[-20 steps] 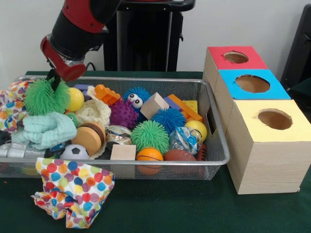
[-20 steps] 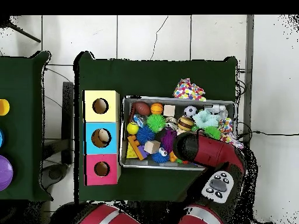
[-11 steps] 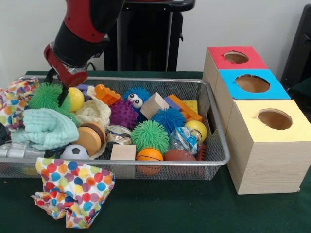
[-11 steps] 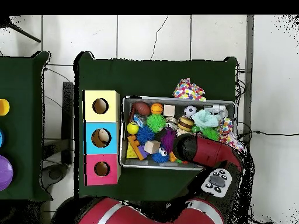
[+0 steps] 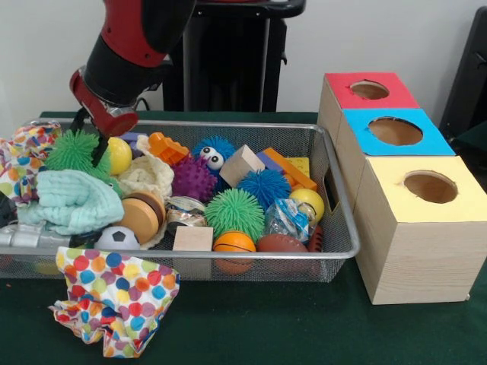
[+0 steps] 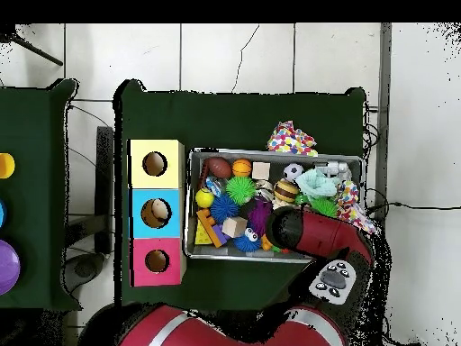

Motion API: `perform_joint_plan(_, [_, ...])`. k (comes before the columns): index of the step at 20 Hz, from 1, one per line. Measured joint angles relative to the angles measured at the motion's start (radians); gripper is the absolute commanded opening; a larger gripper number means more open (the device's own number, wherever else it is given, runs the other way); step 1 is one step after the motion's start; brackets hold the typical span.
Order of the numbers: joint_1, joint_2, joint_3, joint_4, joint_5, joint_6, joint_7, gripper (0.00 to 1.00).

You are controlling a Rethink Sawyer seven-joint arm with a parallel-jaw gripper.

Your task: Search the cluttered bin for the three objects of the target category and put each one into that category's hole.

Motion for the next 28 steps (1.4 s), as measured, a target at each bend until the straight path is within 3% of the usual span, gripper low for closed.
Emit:
perform_joint_plan(8, [0.033,-0.079,0.0,0.001,0.0,0.033,0.0,1.0])
perform_joint_plan(19, [0.072,-0.231,0.019,0.001,0.001,0.177,0.0,1.0])
perform_joint_plan(28, [0.095,-0.242,0.062,0.029,0.035,0.194,0.0,1.0])
